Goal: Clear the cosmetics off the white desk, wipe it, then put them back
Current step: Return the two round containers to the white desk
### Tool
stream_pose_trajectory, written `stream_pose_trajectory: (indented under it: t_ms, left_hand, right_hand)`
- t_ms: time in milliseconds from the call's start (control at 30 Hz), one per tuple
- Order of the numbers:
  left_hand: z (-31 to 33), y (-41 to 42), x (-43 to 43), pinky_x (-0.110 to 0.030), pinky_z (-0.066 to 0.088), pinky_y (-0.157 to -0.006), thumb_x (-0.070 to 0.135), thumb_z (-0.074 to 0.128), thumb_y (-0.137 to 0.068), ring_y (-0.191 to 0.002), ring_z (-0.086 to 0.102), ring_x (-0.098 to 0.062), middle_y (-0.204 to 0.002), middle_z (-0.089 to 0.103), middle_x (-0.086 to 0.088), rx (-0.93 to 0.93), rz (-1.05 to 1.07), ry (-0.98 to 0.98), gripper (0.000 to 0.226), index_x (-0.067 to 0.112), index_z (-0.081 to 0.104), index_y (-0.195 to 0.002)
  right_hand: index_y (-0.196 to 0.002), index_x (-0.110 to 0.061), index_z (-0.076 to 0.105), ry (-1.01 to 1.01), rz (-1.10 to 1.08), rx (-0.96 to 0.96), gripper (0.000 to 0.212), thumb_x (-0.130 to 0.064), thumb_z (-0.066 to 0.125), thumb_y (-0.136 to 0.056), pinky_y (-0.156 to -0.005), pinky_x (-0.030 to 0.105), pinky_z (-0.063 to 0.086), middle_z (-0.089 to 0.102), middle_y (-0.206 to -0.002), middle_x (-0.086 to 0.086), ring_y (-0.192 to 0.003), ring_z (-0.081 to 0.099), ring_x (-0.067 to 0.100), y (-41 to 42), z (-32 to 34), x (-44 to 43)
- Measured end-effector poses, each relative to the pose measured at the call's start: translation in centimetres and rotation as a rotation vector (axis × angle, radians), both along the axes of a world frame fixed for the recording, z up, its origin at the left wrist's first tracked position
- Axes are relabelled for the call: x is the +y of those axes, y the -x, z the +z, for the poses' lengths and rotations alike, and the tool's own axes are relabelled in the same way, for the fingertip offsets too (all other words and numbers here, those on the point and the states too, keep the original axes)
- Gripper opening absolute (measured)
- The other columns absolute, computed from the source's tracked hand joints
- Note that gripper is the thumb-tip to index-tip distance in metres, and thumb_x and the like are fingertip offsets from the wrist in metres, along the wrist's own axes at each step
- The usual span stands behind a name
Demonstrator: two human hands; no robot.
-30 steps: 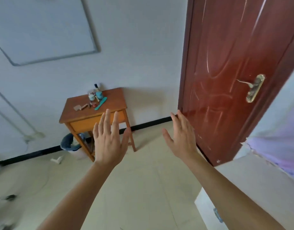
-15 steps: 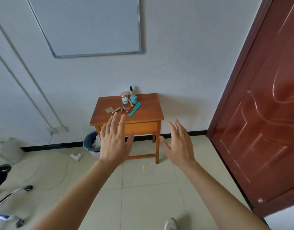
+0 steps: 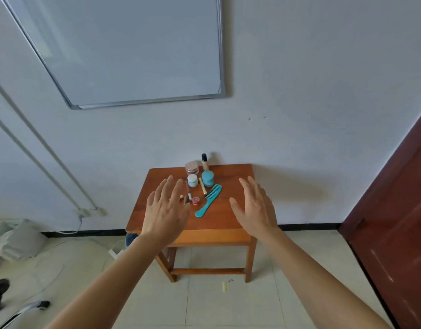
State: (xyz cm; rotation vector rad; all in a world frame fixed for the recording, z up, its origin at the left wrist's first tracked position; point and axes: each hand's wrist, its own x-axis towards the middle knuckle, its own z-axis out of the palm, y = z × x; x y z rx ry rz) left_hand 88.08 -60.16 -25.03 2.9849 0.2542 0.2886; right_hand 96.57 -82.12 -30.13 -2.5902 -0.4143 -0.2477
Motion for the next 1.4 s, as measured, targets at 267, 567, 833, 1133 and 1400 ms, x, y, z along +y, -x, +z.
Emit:
stream_pose_trajectory:
  t_ms: [267, 567, 833, 1133, 1400]
  left_hand:
    - [-4.3, -12.2, 6.7, -0.045, 0.013, -0.12, 0.054, 0.038, -0.098, -0.151, 0.006, -0.021, -0.164, 0.005, 0.003, 0.109, 0.065, 0.06, 0.067, 0.031, 0.009, -0.154]
    - [-14.9, -29.7, 13.9, -0.044, 0.015, -0.119, 0.048, 0.039, -0.099, -0.15, 0.01, -0.021, -0.163, 0.013, 0.002, 0.379, -0.086, 0.151, 0.063, 0.027, 0.015, -0.153]
    - [-22.5, -36.4, 16.8, -0.045, 0.022, -0.117, 0.047, 0.056, -0.093, -0.148, 0.018, -0.023, -0.162, 0.018, 0.001, 0.591, -0.281, 0.207, 0.074, 0.026, 0.016, -0.153]
    - [-24.7, -37.7, 16.7, -0.036, 0.03, -0.113, 0.043, 0.057, -0.094, -0.137, 0.037, -0.018, -0.149, 0.043, 0.004, 0.463, -0.27, 0.325, 0.062, 0.025, 0.032, -0.148]
    - [-18.7, -37.3, 14.0, -0.042, 0.044, -0.102, 0.038, 0.072, -0.085, -0.131, 0.045, -0.023, -0.143, 0.05, -0.001, 0.258, -0.318, 0.401, 0.068, 0.021, 0.041, -0.143]
  right_hand:
    - [-0.152, -0.027, 0.018, 0.052, 0.136, 0.131, 0.066, -0.041, 0.052, -0.098, -0.113, 0.037, 0.033, 0.02, -0.161, 0.001, -0.148, 0.022, 0.02, -13.5, -3.3, 7.5]
    - [-0.152, -0.03, 0.017, 0.095, 0.008, 0.353, 0.07, -0.04, 0.057, -0.096, -0.113, 0.034, 0.034, 0.021, -0.161, -0.003, -0.148, 0.024, 0.016, -25.6, -12.1, 14.5]
    - [-0.152, -0.028, 0.015, 0.07, 0.013, 0.58, 0.084, -0.029, 0.07, -0.088, -0.109, 0.034, 0.043, 0.024, -0.156, -0.004, -0.14, 0.036, 0.017, -29.3, -17.8, 18.8]
    - [-0.15, -0.026, 0.022, -0.032, -0.072, 0.539, 0.078, -0.032, 0.069, -0.089, -0.102, 0.029, 0.048, 0.036, -0.145, -0.003, -0.125, 0.048, 0.014, -29.8, -18.7, 19.7]
    - [-0.146, -0.036, 0.023, -0.148, -0.281, 0.381, 0.077, -0.043, 0.07, -0.086, -0.084, 0.016, 0.05, 0.035, -0.138, -0.012, -0.114, 0.049, 0.008, -26.5, -14.0, 15.2]
